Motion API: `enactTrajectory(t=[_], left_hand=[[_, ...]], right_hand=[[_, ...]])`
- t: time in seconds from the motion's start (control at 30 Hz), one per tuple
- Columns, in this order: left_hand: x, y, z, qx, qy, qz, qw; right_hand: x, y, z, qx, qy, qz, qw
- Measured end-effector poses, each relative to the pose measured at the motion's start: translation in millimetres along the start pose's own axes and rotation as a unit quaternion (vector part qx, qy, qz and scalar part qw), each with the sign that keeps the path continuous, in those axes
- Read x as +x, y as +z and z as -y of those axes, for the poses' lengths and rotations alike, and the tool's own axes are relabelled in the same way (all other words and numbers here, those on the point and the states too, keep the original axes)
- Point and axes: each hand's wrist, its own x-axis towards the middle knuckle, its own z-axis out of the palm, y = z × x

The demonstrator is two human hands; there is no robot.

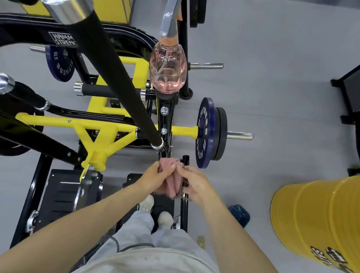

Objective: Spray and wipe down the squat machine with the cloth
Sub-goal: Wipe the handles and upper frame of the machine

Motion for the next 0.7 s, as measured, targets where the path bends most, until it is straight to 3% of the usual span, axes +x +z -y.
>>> enactTrajectory(t=[0.2,0.27,0.4,0.53,0.7], left_hand=[[13.6,-12.2,13.4,0.08,-0.029,-0.119,0.989],[17.5,-14.3,16.1,0.126,-0.029,-0.126,0.984],[12.7,-11.9,13.1,0.089,-0.055,-0.106,0.989],[9.8,-12.4,4.8,0.111,-0.001,-0.129,0.985],[5.7,-9.2,-13.3,0.128,0.004,-0.182,0.975]], right_hand=[[6.1,-0.6,-1.5,0.073,-0.008,-0.047,0.996],[7.8,0.4,-1.9,0.068,-0.012,-0.062,0.996],[8.5,0.8,2.6,-0.001,-0.014,-0.106,0.994],[12.2,-5.7,3.9,-0.052,0.001,-0.161,0.986],[-1.4,-14.4,-3.0,0.003,0.022,-0.153,0.988]])
